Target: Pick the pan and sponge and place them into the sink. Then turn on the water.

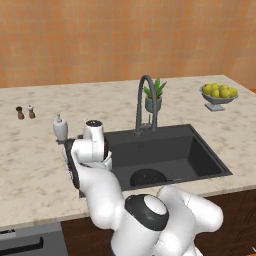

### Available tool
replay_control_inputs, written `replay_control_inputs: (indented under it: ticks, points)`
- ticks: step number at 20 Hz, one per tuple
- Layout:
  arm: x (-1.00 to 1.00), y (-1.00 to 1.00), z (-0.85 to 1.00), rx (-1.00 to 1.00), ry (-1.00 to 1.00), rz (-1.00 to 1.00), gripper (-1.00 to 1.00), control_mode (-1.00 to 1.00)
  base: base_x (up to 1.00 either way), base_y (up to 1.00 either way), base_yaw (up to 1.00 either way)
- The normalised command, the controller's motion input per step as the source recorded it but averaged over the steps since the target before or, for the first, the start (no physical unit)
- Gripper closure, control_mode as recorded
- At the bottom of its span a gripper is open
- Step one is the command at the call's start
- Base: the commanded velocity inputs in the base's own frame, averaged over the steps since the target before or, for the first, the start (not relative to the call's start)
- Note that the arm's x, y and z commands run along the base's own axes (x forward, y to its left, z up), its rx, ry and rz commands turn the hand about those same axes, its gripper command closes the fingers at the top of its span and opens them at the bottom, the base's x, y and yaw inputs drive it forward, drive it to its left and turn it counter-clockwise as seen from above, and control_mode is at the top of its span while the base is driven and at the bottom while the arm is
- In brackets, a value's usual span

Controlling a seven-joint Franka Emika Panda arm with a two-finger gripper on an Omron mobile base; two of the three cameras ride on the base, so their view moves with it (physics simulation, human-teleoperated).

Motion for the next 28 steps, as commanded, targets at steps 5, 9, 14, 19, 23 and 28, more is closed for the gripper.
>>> replay_control_inputs:
  ticks: [5,9,14,19,23,28]
  points:
    - [0.38,-0.99,0.00,0.00,0.00,-0.12,1.00,-1.00,0.00,0.00,0.00]
    - [0.61,-0.86,-0.01,0.00,0.00,-0.09,1.00,-1.00,0.00,0.00,0.00]
    - [0.71,-0.51,-0.09,0.00,0.00,-0.09,1.00,-1.00,0.00,0.00,0.00]
    - [0.58,-0.33,-0.33,-0.01,0.00,-0.08,1.00,-1.00,0.00,0.00,0.00]
    - [0.33,-0.17,-0.47,-0.06,0.00,-0.07,1.00,-1.00,0.00,0.00,0.00]
    - [0.48,-0.03,-0.47,-0.11,0.01,-0.11,1.00,-1.00,0.00,0.00,0.00]
